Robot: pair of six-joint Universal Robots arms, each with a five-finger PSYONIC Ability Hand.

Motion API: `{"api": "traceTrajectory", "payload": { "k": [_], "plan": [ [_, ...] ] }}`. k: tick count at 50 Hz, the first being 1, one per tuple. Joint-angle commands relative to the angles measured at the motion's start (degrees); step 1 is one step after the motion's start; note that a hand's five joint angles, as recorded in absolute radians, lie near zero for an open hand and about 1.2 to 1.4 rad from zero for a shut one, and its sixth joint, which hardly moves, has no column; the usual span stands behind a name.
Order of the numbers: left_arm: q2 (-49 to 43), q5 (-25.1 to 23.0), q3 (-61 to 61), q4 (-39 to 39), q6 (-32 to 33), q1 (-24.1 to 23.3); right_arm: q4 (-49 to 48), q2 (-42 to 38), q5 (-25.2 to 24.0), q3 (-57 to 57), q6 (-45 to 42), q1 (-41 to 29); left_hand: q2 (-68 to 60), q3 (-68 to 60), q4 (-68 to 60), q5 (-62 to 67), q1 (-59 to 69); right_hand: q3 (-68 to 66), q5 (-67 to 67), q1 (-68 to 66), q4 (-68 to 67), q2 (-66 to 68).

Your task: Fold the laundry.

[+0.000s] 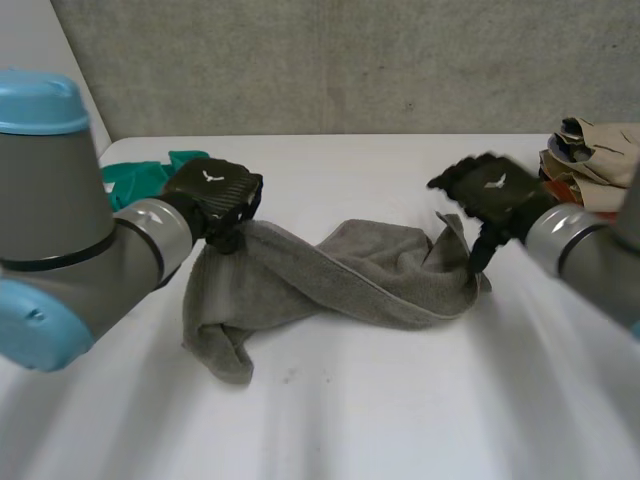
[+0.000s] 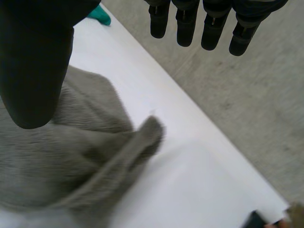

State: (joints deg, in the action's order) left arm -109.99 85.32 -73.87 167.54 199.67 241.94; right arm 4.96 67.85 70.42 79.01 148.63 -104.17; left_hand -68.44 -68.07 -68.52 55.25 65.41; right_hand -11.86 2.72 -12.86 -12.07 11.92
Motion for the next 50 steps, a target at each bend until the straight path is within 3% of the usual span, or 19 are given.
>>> {"api": "traceTrajectory", "payload": {
  "k": [1,9,19,23,26,30,34,39,43,50],
  "plan": [
    [7.9,0.0,-7.1,1.3,0.4,0.0,9.3,0.3,-12.0,-6.6,-14.2,6.9,-11.6,-11.9,-11.5,14.8,14.6,1.9,-2.7,2.9,2.1,-1.9],
    [13.7,0.0,-13.8,3.9,0.4,0.1,10.7,-9.1,-14.3,-11.2,-32.1,8.1,-11.6,-11.9,-11.5,14.8,14.6,-3.1,2.2,-2.1,-2.9,3.0],
    [16.2,0.0,-16.8,6.4,0.4,0.6,6.5,-19.8,-18.7,-14.0,-41.4,7.9,-11.6,-11.9,-11.5,14.8,14.6,-7.5,6.6,-6.5,-7.3,7.4],
    [15.9,0.0,-16.8,6.6,0.3,0.9,1.3,-22.7,-19.9,-14.1,-41.1,8.0,-11.6,-11.9,-11.5,14.8,14.6,-21.1,20.2,-20.1,-20.8,21.0],
    [15.7,0.1,-16.8,7.0,0.1,0.9,-3.2,-24.1,-19.7,-14.1,-40.6,7.8,-11.6,-11.9,-11.5,14.8,14.6,-63.2,62.3,-62.2,-62.9,63.1],
    [15.9,0.2,-16.9,7.6,0.3,1.2,-6.5,-23.6,-19.0,-13.7,-38.1,6.8,-11.6,-11.9,-11.5,14.8,14.6,-68.1,67.3,-67.1,-67.9,68.1],
    [17.3,0.6,-16.4,7.6,0.5,2.0,-6.6,-17.0,-17.3,-13.1,-27.0,7.0,-11.6,-11.9,-11.5,14.8,14.6,-68.1,67.3,-67.1,-67.9,68.1],
    [24.7,1.7,-14.3,7.7,1.0,5.6,-5.8,0.2,-11.4,-11.4,-9.2,8.4,-11.6,-11.9,-11.5,14.8,14.6,-68.1,67.3,-67.1,-67.9,68.1],
    [28.6,1.9,-11.6,7.6,1.0,10.2,-0.9,9.5,-7.9,-12.0,-4.1,12.5,-11.6,-11.9,-11.5,14.8,14.6,-68.1,67.3,-67.1,-67.9,68.1],
    [32.7,1.3,-7.3,6.8,0.8,16.8,10.9,20.4,-7.4,-16.3,-3.9,21.8,-11.6,-11.9,-11.5,14.8,14.6,-68.1,67.3,-67.1,-67.9,68.1]
  ]
}}
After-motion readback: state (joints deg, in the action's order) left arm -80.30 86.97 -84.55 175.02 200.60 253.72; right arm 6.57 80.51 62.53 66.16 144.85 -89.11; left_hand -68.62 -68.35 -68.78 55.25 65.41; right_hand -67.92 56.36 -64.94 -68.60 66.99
